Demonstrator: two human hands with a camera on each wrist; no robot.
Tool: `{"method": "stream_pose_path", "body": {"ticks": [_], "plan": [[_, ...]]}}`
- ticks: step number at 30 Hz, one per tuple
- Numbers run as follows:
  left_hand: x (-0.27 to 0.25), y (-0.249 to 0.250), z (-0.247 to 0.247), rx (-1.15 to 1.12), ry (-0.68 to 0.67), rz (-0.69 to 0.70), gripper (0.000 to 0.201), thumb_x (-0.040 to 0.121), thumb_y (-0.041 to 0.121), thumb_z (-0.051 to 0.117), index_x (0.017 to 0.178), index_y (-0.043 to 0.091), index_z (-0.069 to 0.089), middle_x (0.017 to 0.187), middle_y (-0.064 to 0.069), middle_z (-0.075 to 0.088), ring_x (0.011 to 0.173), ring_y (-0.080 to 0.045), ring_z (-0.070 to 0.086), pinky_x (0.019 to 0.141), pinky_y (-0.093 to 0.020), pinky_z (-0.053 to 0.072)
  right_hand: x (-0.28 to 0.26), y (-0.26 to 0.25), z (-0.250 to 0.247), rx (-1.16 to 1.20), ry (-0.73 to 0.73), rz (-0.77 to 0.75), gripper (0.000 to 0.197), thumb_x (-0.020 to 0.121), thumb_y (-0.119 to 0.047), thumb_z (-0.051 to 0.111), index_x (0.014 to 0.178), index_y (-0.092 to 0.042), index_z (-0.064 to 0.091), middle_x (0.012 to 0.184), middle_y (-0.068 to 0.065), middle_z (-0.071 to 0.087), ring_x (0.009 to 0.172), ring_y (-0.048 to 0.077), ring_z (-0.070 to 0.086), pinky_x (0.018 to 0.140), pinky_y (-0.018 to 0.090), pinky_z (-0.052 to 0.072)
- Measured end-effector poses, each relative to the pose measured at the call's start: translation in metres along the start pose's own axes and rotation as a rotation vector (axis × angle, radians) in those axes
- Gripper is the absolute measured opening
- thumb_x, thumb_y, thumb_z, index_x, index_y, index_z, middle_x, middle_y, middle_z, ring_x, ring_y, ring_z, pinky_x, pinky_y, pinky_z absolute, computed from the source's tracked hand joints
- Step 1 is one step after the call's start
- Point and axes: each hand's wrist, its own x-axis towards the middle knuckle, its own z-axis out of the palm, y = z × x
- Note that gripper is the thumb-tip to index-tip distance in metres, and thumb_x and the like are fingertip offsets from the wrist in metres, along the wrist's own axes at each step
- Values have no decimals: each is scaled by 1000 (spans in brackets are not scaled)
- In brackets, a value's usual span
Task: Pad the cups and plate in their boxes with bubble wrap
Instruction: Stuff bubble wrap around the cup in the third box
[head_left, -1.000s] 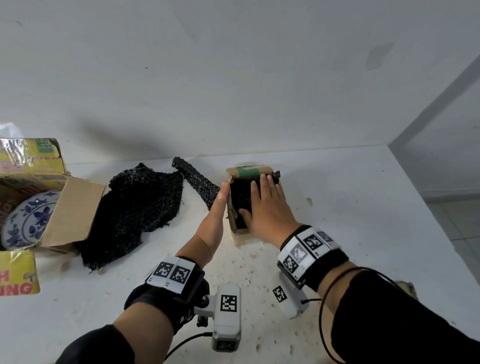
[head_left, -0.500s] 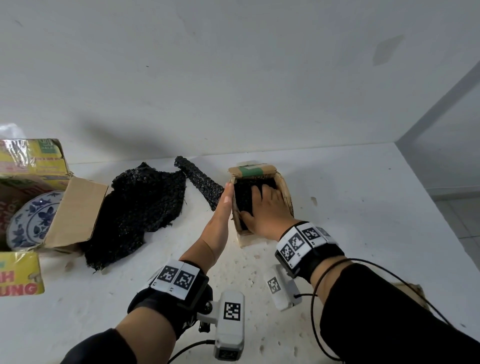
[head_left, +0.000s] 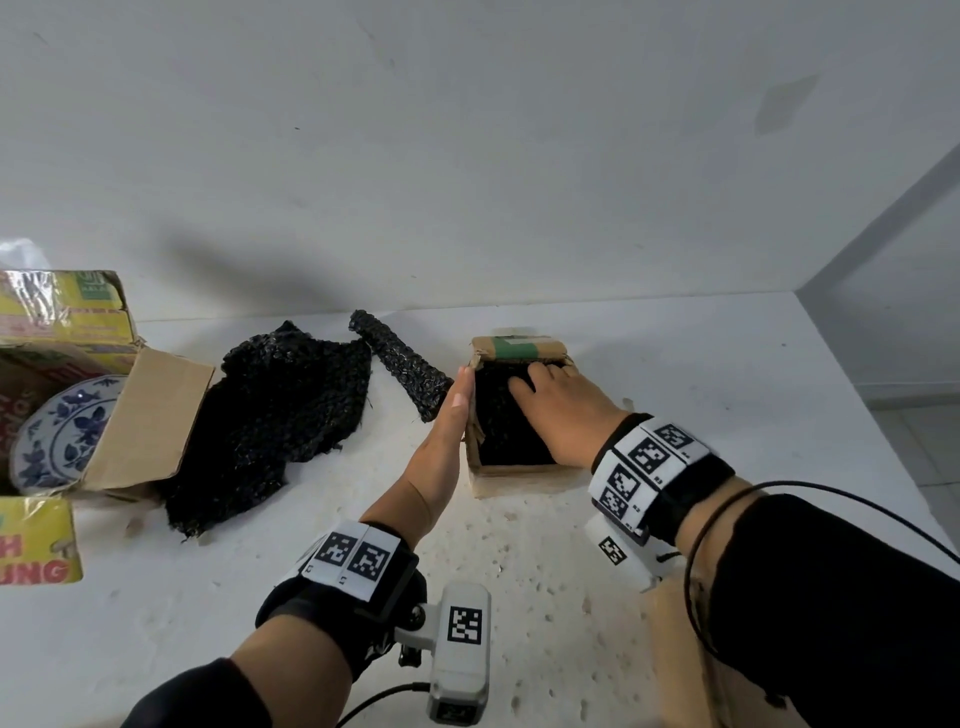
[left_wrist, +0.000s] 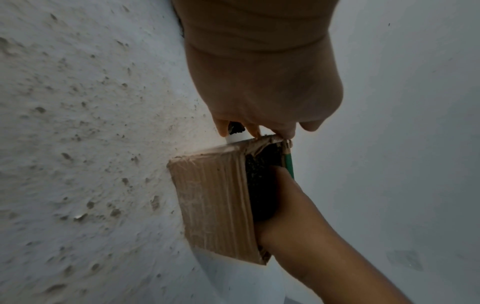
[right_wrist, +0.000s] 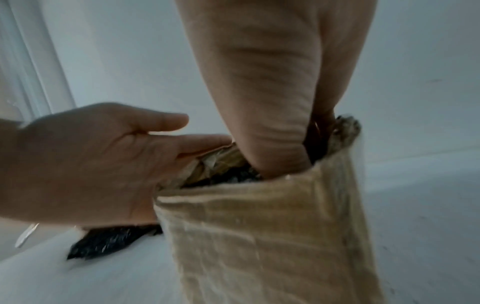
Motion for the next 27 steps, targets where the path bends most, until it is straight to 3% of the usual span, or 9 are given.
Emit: {"method": "stream_pose_path", "body": {"ticks": [3,7,12,15,18,21,23,25,27], "plan": [[1,-1,0,-3,3,0,45,102,44,16,147,43,16,152,29,13,140,8,11,120,-31,11,-2,0,-2,202,54,-3,60,78,-12,65,130,-7,37,130,15,32,115,31,40,98,38,39],[1,-2,2,-9,16,-8,44,102,43,17,146,44,17,152,28,15,139,8,13,119,-29,11,7,-17,8,276,134,15,76,78,-17,66,142,-11,25,137,7,28,117,29,38,94,45,43],[2,-4,3,-15,31,-10,47,100,46,17,147,43,17,153,26,15,140,8,13,120,-30,10,19,-23,18,257,31,47,69,78,-23,64,139,-14,32,135,5,32,116,31,34,92,44,43],[1,-2,4,-7,28,-8,46,101,43,16,148,40,16,153,26,14,140,7,12,120,-32,10,23,-6,2,402,-25,6,54,81,-15,55,134,-19,45,134,2,42,119,26,40,94,42,45],[0,-1,5,25,33,20,48,101,43,15,149,38,14,155,23,12,142,4,10,120,-35,10,20,20,-20,631,210,94,43,82,-7,47,119,-25,60,118,-4,61,106,18,56,91,37,48],[1,-3,6,53,33,26,50,100,45,13,149,39,12,155,24,10,142,3,9,120,-38,11,24,44,-22,725,436,315,32,85,-10,47,112,-21,59,110,0,60,97,18,58,82,31,47],[1,-3,7,41,43,18,49,100,45,13,148,40,13,154,25,11,142,4,10,120,-38,12,31,55,-16,783,281,460,36,90,-18,45,125,-20,49,116,4,56,100,21,56,80,29,43],[1,-2,8,26,54,19,50,99,46,14,148,40,15,154,25,14,142,3,12,120,-38,13,38,59,-8,966,54,522,45,96,-26,42,139,-18,35,131,8,49,115,24,51,91,32,41],[2,-2,7,13,54,15,51,98,51,14,148,41,17,154,23,17,142,1,15,119,-38,16,45,60,-2,1269,31,597,53,96,-31,44,144,-16,28,143,9,39,128,26,42,102,36,36]]}}
